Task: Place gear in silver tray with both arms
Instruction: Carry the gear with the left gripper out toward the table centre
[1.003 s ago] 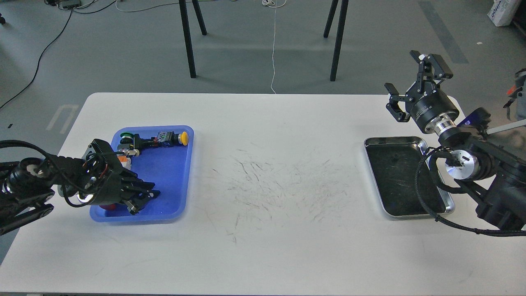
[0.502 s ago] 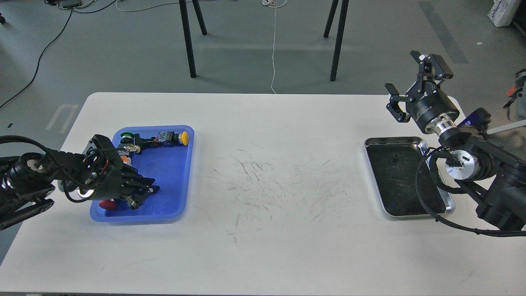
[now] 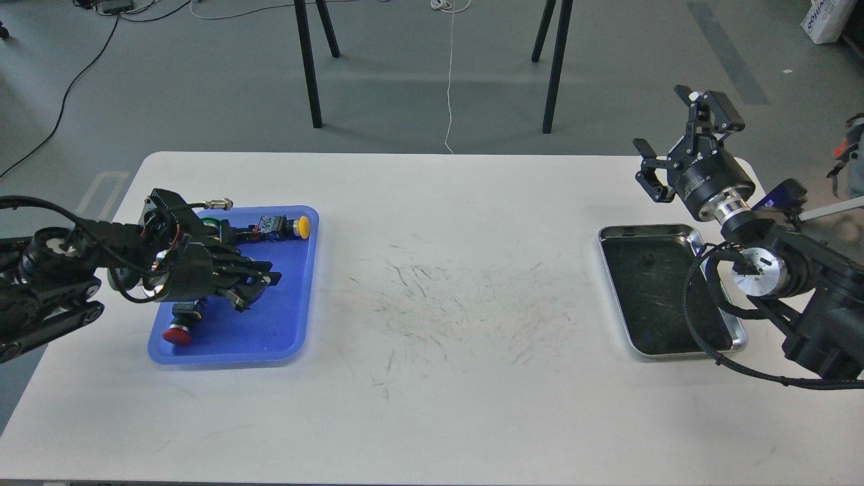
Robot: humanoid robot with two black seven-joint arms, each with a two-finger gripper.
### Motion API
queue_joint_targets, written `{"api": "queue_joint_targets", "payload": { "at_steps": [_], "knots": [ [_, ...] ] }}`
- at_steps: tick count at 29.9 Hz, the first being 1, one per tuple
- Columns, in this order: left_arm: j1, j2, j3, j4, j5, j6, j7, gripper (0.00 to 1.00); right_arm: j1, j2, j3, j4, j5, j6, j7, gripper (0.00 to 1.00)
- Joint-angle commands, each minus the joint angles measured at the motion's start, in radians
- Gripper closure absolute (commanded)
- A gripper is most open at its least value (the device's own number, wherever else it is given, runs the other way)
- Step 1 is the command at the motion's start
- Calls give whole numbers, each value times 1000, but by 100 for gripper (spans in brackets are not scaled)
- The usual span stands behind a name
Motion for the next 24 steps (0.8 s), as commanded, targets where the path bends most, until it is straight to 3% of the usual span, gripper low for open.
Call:
{"api": "queue_joint_targets", "payload": {
  "at_steps": [1,24],
  "knots": [
    [-5,-30,-7,-2,-75,-19,0,77,-3,0,-3,0,0,0,-1,2],
    [-70,-257,-45,6,-284,-122,0,76,-16,-2,-1,0,0,0,0,2]
  ]
}}
